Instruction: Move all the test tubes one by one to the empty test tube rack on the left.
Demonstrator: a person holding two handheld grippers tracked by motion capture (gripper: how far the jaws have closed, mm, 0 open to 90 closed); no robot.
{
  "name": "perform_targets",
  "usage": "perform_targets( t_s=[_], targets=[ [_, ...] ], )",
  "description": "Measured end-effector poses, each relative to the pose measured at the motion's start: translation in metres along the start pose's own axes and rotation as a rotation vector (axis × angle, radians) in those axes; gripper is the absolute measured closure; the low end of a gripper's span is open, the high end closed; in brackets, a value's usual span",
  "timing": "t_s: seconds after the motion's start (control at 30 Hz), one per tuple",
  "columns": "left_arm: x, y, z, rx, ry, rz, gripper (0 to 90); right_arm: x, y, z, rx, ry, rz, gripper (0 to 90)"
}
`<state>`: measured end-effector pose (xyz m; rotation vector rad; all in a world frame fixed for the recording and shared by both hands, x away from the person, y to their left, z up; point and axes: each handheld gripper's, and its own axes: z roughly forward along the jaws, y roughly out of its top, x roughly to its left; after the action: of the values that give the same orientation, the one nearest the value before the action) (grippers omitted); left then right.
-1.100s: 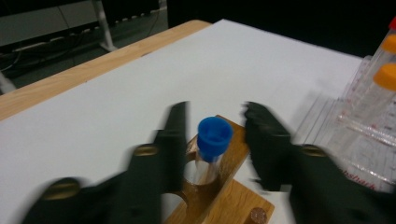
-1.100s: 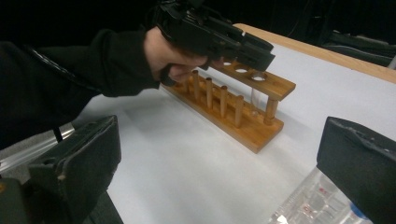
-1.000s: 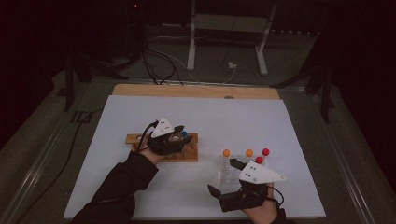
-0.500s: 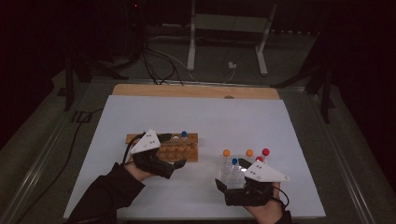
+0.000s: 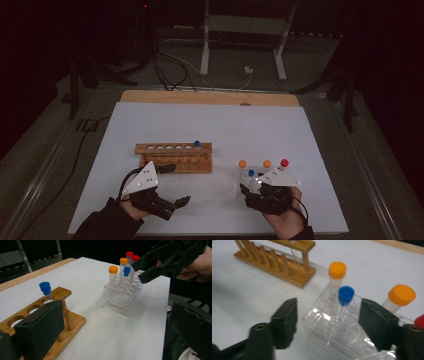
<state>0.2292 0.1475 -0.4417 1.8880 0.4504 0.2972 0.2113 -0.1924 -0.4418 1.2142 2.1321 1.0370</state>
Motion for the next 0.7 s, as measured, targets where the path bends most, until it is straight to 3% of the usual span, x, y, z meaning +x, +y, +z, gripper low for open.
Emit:
perform_targets(
  t_s=[0.37,0.7],
  targets=[
    [0.000,-0.001,0.000,-0.004,0.011,0.003,1.0,-0.008,-0.003,0.020,0.065,-0.016,-0.006,57.9],
    [-0.001,-0.002,0.000,-0.002,0.011,0.005,1.0,-0.011,-0.002,0.030,0.094,-0.029,-0.018,68.5]
  ],
)
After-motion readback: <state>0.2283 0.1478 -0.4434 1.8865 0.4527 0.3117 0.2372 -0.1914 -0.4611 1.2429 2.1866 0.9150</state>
